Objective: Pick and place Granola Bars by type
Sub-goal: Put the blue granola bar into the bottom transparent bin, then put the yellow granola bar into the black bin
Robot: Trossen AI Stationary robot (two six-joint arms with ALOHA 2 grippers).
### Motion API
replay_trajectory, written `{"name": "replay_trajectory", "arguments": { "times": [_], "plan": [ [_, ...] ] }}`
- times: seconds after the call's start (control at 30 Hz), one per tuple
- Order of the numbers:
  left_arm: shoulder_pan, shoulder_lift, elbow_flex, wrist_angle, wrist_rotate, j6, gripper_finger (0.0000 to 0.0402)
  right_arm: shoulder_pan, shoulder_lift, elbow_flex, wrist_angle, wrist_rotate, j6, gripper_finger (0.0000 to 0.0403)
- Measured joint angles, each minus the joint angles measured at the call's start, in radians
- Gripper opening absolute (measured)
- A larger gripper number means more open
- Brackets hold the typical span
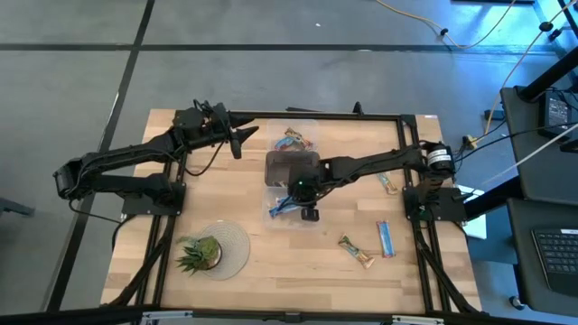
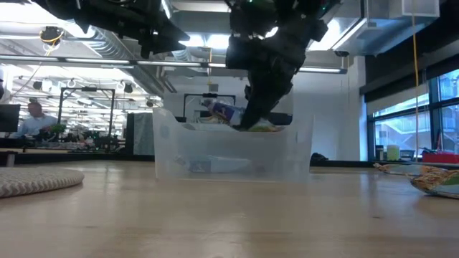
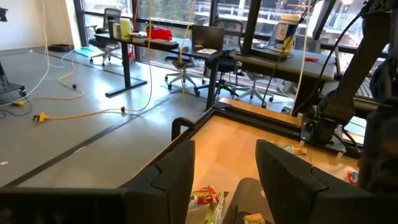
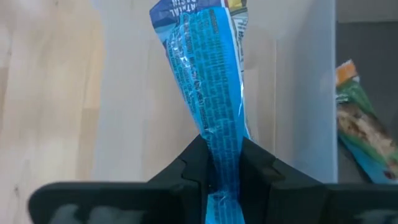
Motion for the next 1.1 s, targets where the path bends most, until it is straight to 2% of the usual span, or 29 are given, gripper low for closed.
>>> {"name": "replay_trajectory", "arguments": {
  "times": [0.3,0.57,0.77,0.87,0.93,1.1],
  "plan": [
    [0.000,0.000,0.000,-0.014,0.000,0.000,0.0162,0.000,0.022,0.000,0.001,-0.001,-0.005,0.0070],
    [0.000,0.000,0.000,-0.042,0.001,-0.001,0.0163,-0.006,0.020,0.007,-0.014,0.006,0.026,0.0137],
    [0.000,0.000,0.000,-0.068,0.003,-0.016,0.0163,-0.036,-0.057,0.101,-0.162,0.016,0.086,0.0155],
    [0.000,0.000,0.000,-0.076,0.003,-0.032,0.0164,-0.060,-0.127,0.118,-0.260,0.087,0.167,0.0154],
    [0.000,0.000,0.000,-0.075,0.012,-0.041,0.0164,-0.082,-0.191,0.120,-0.326,0.174,0.222,0.0154],
    [-0.001,0.000,0.000,-0.075,0.023,-0.057,0.0162,-0.108,-0.322,0.121,-0.575,0.477,0.360,0.0154]
  ]
}}
